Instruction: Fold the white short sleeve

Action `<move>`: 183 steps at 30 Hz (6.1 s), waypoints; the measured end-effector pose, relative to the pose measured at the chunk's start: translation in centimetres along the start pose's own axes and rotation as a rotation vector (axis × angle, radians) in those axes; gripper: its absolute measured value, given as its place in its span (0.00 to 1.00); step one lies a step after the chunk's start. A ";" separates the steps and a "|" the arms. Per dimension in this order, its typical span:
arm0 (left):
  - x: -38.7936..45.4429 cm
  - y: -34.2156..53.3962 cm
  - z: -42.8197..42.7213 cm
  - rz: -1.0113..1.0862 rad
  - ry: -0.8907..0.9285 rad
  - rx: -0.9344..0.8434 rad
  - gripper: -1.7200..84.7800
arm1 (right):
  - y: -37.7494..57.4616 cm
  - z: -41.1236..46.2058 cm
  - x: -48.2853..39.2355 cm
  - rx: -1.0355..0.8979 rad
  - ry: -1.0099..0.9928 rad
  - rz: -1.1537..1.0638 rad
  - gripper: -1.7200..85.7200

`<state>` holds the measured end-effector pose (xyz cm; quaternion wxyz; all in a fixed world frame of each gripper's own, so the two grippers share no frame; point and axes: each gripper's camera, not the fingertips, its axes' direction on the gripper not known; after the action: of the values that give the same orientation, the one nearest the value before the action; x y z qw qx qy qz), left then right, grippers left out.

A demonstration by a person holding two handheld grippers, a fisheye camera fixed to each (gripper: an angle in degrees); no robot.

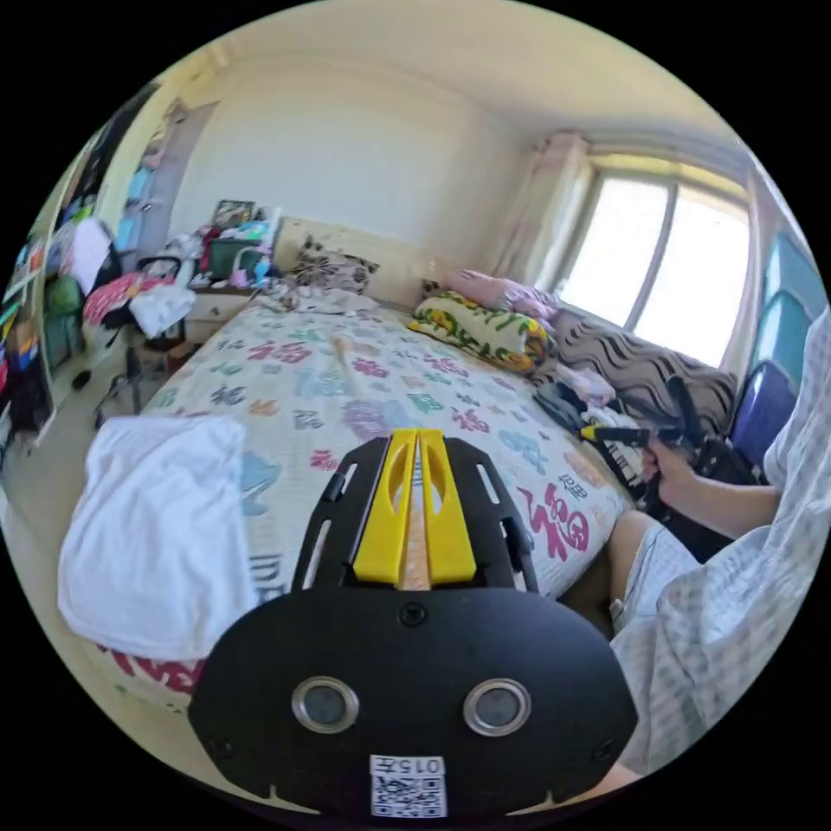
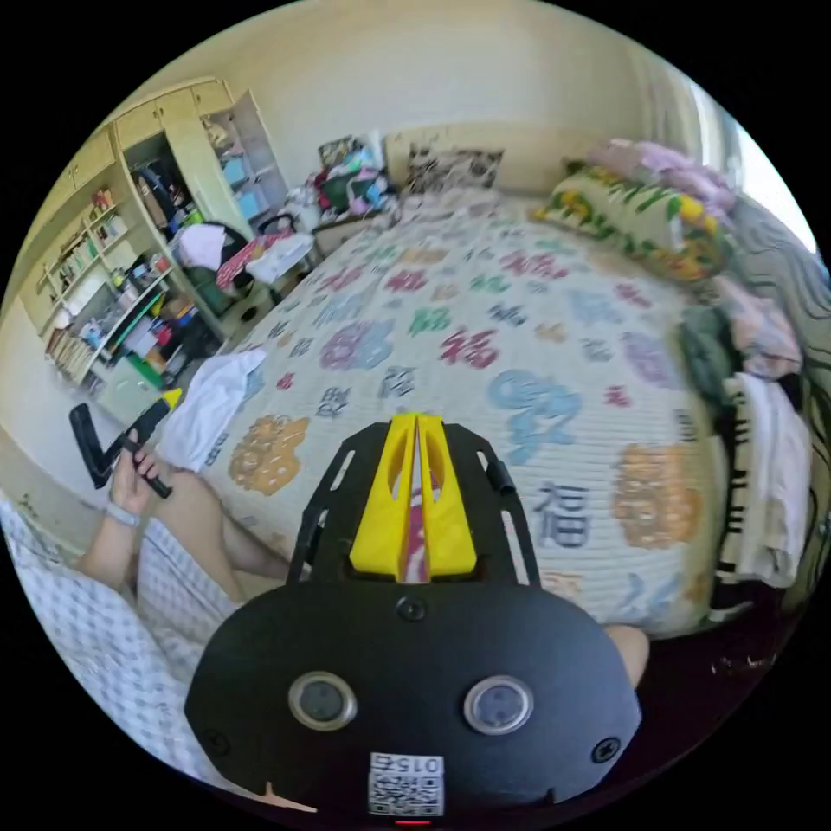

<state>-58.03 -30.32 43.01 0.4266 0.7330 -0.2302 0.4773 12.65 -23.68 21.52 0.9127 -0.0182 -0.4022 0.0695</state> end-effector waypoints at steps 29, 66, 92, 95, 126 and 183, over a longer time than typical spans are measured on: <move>55.9 3.6 39.8 0.489 0.627 -0.218 0.08 | 8.3 -29.4 16.4 0.243 0.356 0.253 0.01; 40.8 -11.2 8.6 0.622 0.226 0.201 0.04 | -5.5 -67.5 -18.8 0.650 -0.462 -0.373 0.01; 40.2 5.8 24.4 0.133 0.400 -0.102 0.02 | -8.3 -66.8 -13.8 0.542 -0.455 -0.257 0.01; 38.7 4.1 22.0 0.206 0.252 -0.035 0.01 | -8.4 -66.6 -11.5 0.518 -0.342 -0.213 0.01; 24.5 -22.3 5.1 0.293 -0.386 0.100 0.01 | -11.7 -48.3 -7.5 0.127 -0.635 -0.393 0.01; 5.8 18.1 25.6 -0.209 -0.053 -0.798 0.09 | -3.6 -3.6 5.6 -0.443 -0.204 -0.261 0.01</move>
<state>-56.08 -61.14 50.88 0.7175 0.5413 -0.3325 0.2856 19.47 -26.35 23.53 0.8424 -0.1582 -0.4965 -0.1371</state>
